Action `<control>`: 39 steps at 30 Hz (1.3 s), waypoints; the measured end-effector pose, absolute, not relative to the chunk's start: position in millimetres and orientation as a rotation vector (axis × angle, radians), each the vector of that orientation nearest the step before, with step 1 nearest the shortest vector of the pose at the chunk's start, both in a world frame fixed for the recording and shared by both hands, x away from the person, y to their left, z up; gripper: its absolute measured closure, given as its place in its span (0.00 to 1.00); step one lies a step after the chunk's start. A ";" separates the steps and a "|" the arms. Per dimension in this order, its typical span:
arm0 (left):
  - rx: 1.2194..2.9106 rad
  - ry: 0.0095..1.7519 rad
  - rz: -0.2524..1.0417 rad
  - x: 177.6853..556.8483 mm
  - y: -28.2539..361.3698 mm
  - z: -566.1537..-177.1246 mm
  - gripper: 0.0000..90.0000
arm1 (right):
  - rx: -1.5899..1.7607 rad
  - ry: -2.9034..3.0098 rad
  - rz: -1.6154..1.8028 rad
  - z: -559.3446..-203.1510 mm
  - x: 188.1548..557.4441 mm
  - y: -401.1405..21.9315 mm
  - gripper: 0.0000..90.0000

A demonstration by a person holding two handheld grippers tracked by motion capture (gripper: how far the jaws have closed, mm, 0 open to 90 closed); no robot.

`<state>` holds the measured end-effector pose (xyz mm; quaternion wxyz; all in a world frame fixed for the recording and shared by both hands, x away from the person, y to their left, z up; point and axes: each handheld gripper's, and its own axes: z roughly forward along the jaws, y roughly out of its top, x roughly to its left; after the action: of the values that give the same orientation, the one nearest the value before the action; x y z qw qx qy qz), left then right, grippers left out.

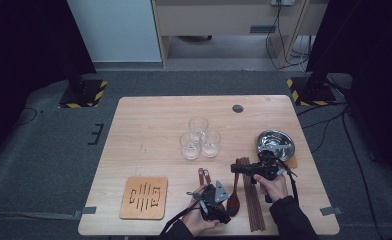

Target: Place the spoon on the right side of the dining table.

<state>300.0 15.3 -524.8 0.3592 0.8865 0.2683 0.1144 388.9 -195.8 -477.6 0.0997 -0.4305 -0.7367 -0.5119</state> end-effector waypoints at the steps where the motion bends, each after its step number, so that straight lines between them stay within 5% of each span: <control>1: 2.284 0.694 0.296 299.9 15.1 -525.0 0.22 | -1.276 -2.178 -1.519 -477.4 388.8 -195.9 0.93; 39: 2.189 0.717 0.349 298.0 39.2 -503.4 0.21 | -1.401 -2.139 -1.683 -466.0 383.9 -200.8 0.94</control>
<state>298.0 39.2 -503.4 0.3950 0.8632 0.2828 0.1375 383.9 -200.8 -466.0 0.0402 -0.4573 -0.6981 -0.5495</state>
